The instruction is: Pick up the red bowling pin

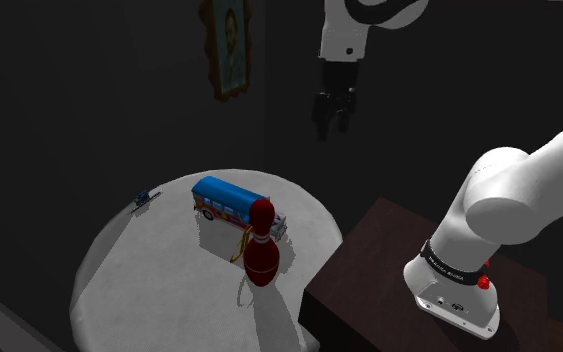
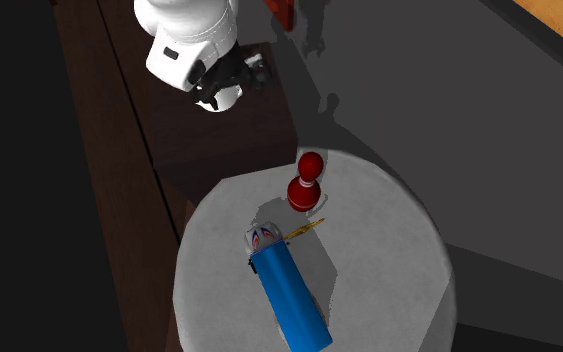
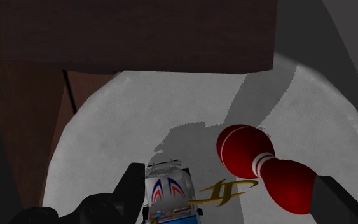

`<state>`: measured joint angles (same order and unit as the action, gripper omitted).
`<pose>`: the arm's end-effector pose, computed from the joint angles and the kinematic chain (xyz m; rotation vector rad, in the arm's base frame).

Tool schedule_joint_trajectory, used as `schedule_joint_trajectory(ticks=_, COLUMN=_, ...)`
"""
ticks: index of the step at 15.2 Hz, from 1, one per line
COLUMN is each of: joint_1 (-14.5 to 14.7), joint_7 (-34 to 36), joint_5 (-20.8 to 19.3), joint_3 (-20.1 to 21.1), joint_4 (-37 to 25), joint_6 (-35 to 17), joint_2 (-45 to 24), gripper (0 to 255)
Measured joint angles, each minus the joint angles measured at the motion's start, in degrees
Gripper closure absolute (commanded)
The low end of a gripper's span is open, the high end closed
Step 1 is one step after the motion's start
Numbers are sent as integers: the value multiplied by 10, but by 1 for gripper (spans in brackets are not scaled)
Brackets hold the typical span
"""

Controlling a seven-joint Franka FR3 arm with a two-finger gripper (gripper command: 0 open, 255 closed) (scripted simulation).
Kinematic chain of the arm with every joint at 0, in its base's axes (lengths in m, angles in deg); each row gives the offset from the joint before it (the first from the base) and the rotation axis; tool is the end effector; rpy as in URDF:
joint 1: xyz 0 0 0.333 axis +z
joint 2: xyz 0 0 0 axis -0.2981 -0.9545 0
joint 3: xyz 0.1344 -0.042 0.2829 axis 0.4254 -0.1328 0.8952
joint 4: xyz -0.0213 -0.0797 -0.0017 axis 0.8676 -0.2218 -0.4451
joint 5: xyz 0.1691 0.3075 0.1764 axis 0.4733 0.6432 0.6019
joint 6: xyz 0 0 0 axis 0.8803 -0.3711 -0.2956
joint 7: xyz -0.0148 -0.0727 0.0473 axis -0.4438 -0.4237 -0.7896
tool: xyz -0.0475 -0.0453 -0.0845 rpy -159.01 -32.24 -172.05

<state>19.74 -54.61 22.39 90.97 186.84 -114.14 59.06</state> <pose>0.3611 0.0574 0.5056 -3.0041 0.0119 0.2190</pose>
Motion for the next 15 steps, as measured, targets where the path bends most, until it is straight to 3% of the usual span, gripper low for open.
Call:
schedule_joint_trajectory(ticks=8, joint_1=30, joint_7=41, joint_5=51, joint_3=45, joint_4=-22, joint_6=-93, joint_2=-150, gripper=0)
schedule_joint_trajectory(ticks=15, joint_1=54, joint_7=70, joint_5=82, joint_3=76, joint_4=-81, joint_6=-155, joint_2=-298, gripper=0)
